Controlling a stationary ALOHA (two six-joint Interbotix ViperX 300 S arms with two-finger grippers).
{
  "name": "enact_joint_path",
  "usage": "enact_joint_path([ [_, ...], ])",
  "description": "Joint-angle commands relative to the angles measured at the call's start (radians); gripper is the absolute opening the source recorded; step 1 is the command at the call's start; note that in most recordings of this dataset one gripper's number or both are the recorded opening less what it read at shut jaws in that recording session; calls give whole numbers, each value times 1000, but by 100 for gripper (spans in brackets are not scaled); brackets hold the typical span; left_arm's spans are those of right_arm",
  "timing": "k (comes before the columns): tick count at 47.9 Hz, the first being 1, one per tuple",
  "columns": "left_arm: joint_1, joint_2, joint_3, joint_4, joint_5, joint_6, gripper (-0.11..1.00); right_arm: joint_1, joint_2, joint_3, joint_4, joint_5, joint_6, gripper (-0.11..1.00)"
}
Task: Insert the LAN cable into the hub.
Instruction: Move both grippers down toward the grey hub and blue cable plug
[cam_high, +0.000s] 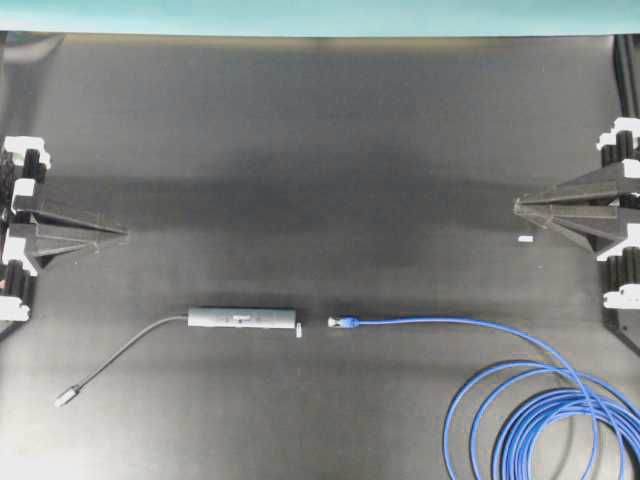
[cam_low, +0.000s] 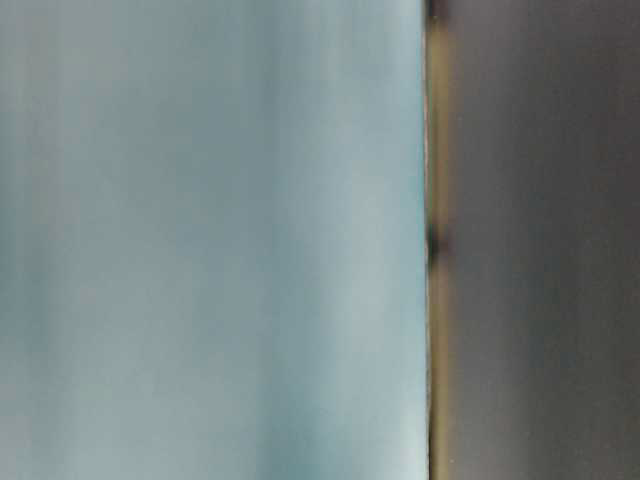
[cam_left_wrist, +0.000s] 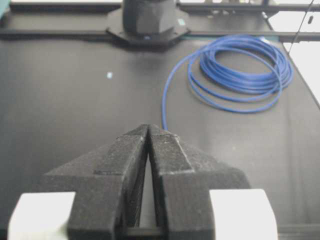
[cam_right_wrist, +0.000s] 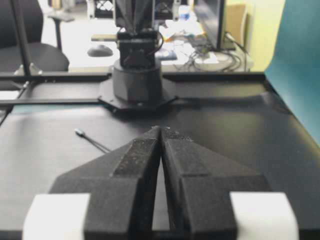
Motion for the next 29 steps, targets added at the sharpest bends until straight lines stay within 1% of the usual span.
enact_joint_path([
  [1, 2, 15, -31, 43, 48, -6, 6, -3, 20, -17, 11, 3, 9, 3],
  [3, 0, 18, -46, 43, 87, -6, 5, 2, 29, -28, 29, 35, 14, 4],
  [6, -2, 23, -72, 43, 161, -6, 1, 6, 49, -54, 55, 127, 32, 1],
  [9, -8, 25, -97, 43, 216, -6, 0, 6, 80, -89, 58, 235, 55, 0],
  [13, -20, 29, -124, 43, 276, 0, 0, 15, 120, -133, 58, 328, 74, 0],
  [21, -38, 60, -147, 43, 359, 0, 0, 51, 215, -196, 58, 457, 84, 0],
  [24, -43, 78, -147, 43, 370, -3, 0, 71, 268, -222, 58, 503, 84, 0],
  [29, -64, 124, -155, 43, 371, -3, 0, 97, 351, -256, 58, 541, 84, 0],
])
